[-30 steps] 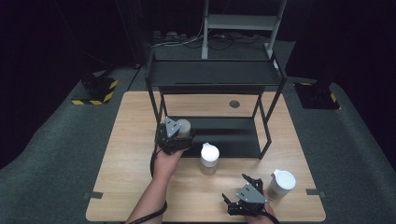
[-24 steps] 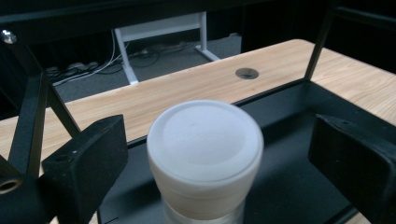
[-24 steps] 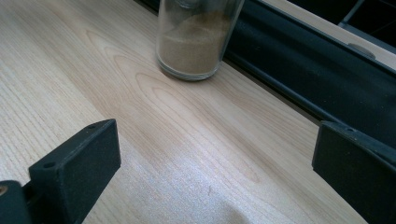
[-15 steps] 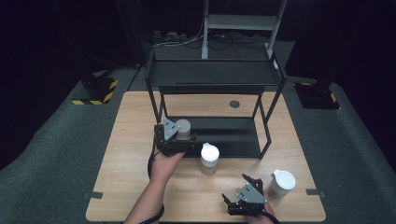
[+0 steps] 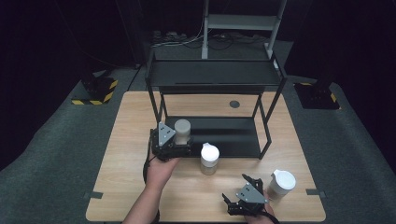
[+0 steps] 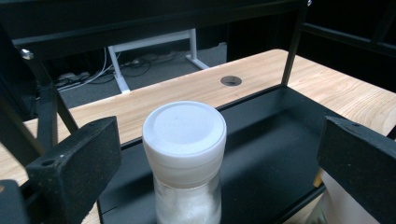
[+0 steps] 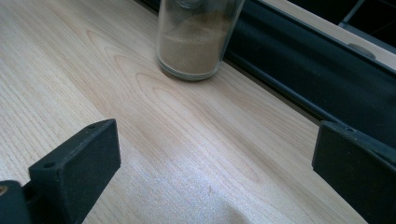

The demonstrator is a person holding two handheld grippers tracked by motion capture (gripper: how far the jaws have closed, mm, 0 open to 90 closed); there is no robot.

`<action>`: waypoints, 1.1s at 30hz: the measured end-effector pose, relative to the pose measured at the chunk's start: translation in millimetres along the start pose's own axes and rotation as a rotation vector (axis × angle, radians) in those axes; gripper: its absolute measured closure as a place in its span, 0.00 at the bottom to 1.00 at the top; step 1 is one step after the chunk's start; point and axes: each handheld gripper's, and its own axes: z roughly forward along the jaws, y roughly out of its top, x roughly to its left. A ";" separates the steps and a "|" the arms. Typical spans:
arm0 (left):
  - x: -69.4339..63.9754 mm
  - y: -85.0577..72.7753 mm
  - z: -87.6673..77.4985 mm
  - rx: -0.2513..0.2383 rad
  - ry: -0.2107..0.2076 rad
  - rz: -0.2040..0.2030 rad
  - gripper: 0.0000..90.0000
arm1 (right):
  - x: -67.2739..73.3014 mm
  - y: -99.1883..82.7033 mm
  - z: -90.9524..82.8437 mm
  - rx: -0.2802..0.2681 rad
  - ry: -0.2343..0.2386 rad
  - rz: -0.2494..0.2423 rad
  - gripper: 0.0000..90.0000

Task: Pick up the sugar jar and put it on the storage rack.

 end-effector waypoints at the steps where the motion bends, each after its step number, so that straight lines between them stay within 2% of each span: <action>1: -0.2 0.0 -2.1 -0.002 -0.002 0.001 0.00 | 0.1 0.0 0.0 0.000 0.000 -0.001 0.00; 33: -3.3 -15.7 -68.5 -0.074 -0.004 0.011 0.00 | 0.7 0.3 0.4 0.002 -0.002 -0.002 0.00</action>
